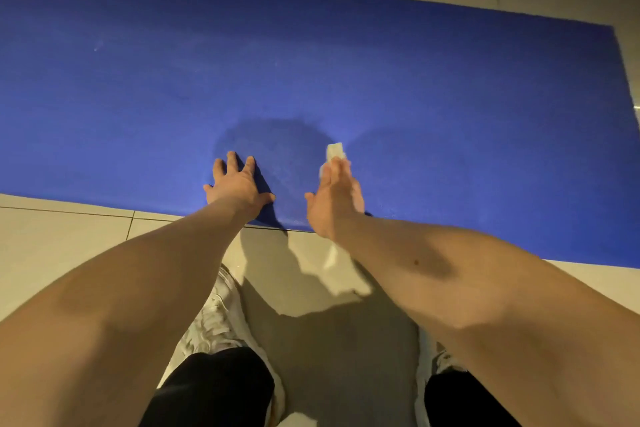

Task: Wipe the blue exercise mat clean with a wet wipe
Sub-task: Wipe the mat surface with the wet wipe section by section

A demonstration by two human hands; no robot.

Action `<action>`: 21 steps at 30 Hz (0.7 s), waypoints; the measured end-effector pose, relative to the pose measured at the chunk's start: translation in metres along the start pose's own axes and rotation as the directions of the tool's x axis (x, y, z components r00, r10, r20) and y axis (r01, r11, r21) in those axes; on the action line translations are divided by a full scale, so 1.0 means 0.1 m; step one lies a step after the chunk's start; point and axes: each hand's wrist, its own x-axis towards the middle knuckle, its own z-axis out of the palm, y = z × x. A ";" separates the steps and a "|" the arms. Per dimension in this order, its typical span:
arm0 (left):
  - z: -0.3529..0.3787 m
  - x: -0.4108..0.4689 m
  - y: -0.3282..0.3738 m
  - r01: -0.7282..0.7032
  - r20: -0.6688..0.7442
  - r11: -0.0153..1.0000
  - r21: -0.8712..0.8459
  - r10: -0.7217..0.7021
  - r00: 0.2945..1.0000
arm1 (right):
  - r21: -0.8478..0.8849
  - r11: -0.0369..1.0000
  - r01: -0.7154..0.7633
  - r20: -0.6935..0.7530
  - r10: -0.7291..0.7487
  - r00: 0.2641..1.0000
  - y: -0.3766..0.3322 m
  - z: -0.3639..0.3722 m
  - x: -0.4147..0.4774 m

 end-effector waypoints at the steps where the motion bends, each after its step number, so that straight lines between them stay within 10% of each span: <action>1: 0.00 0.00 0.00 0.000 0.004 1.000 0.005 0.000 1.000 | -0.002 0.998 -0.055 -0.010 0.055 0.998 0.10 -0.02 0.03; 7: -0.01 0.01 0.02 0.009 0.015 1.000 0.023 -0.009 1.000 | -0.056 0.988 -0.143 0.023 0.144 0.989 0.02 0.05 -0.02; 16: -0.03 -0.01 0.03 0.002 0.023 1.000 0.015 -0.002 1.000 | -0.030 0.931 0.364 0.064 -0.362 0.930 -0.12 0.15 -0.07; 21: -0.05 -0.01 0.02 -0.008 0.024 1.000 0.001 0.008 1.000 | -0.044 0.999 -0.012 0.049 0.014 0.999 0.24 -0.02 0.05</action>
